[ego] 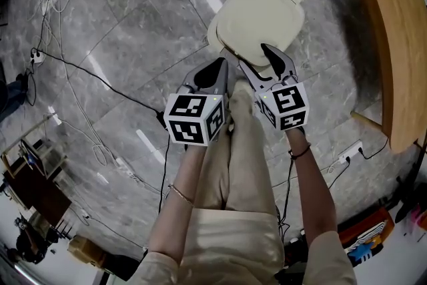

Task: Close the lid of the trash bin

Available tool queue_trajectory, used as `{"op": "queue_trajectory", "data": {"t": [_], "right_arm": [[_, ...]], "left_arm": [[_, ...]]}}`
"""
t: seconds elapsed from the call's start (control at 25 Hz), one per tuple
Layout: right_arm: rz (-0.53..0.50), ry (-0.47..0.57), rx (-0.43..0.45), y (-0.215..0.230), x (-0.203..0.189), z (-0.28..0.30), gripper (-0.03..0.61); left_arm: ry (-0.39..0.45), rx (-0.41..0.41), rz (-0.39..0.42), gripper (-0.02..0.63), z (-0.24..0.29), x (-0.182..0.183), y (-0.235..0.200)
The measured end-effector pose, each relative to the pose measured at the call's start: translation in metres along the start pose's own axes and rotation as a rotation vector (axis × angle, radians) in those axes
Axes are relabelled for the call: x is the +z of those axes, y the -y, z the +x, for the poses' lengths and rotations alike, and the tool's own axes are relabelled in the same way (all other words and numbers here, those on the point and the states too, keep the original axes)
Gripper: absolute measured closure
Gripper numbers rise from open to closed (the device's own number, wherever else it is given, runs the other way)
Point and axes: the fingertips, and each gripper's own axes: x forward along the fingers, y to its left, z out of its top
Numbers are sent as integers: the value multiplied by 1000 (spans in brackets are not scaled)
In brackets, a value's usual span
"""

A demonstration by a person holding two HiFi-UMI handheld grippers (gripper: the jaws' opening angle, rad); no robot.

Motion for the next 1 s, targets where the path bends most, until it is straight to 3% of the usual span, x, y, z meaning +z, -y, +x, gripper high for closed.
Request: {"op": "queue_trajectory", "data": {"t": [0.48,1.0], "right_arm": [[25,-39,-88,15,-24,9,560],[24,-140,-142,18,-45,25,574]], "left_arm": [[1,-6,-7,591,9,-13,-8],[-22,-11,4,591,20,-23,-14]]}}
